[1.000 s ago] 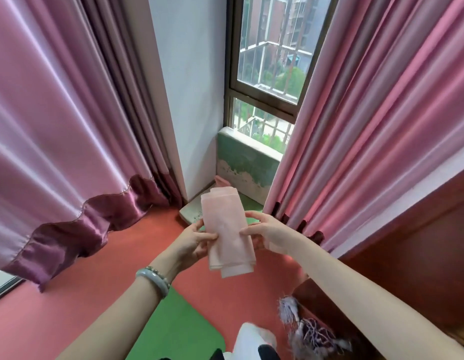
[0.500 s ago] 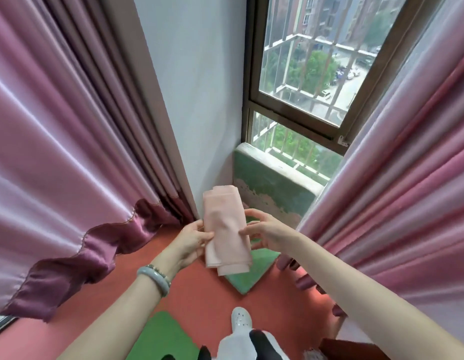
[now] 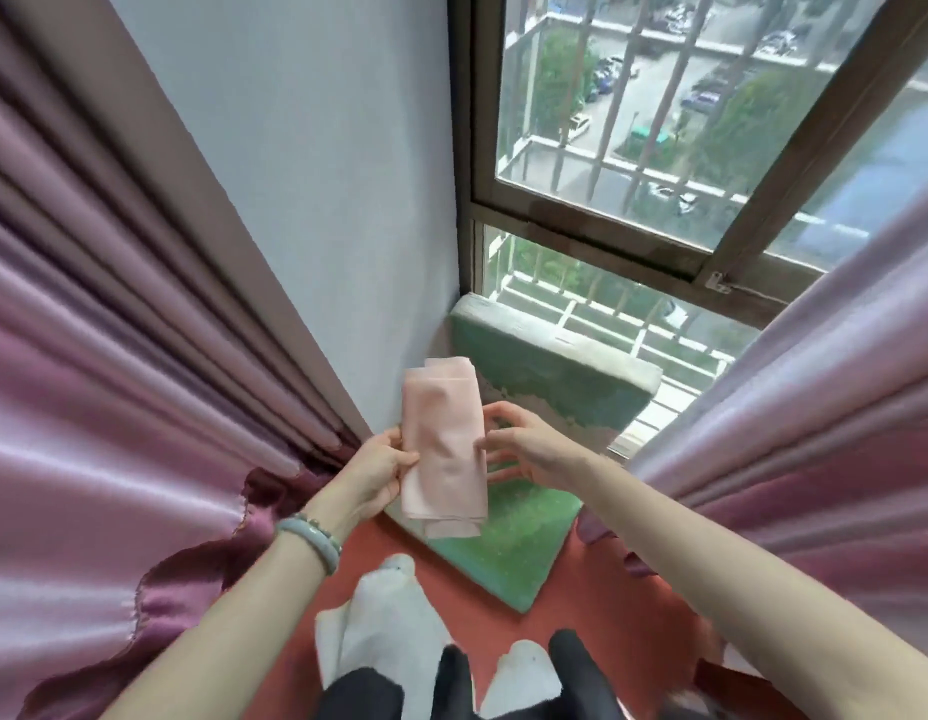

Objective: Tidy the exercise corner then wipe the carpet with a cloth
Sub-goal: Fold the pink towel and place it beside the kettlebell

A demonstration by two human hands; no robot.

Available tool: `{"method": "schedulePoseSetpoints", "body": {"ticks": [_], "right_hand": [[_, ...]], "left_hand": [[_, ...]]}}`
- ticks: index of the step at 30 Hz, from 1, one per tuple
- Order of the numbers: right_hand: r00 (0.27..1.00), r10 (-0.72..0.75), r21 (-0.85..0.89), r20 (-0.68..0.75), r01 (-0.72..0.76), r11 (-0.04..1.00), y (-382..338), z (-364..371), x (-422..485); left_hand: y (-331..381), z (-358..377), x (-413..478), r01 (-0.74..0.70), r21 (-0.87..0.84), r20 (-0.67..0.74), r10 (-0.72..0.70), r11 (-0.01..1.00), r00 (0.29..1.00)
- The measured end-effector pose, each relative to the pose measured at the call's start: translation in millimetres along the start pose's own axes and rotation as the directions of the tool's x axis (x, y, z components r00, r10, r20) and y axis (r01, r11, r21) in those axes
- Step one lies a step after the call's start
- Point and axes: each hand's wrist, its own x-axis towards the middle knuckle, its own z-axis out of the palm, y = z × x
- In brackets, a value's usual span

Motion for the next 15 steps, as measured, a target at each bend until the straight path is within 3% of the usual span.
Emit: {"method": "schedulePoseSetpoints", "body": {"ticks": [5,11,15], "right_hand": [[0.976,0.011,0.113,-0.219,0.014,0.994,-7,14,51],[0.915,0.094,0.202,-0.393,-0.014,0.979,22,28,102],[0.877,0.172,0.261,-0.448,-0.056,0.964,60,29,138]], "left_hand": [[39,-31,62,0.067,0.069,0.184,-0.078,0.995,0.98],[30,-44,128,0.149,0.105,0.119,-0.161,0.983,0.98],[2,-58,167,0.165,0.225,0.081,-0.187,0.96,0.979]]}}
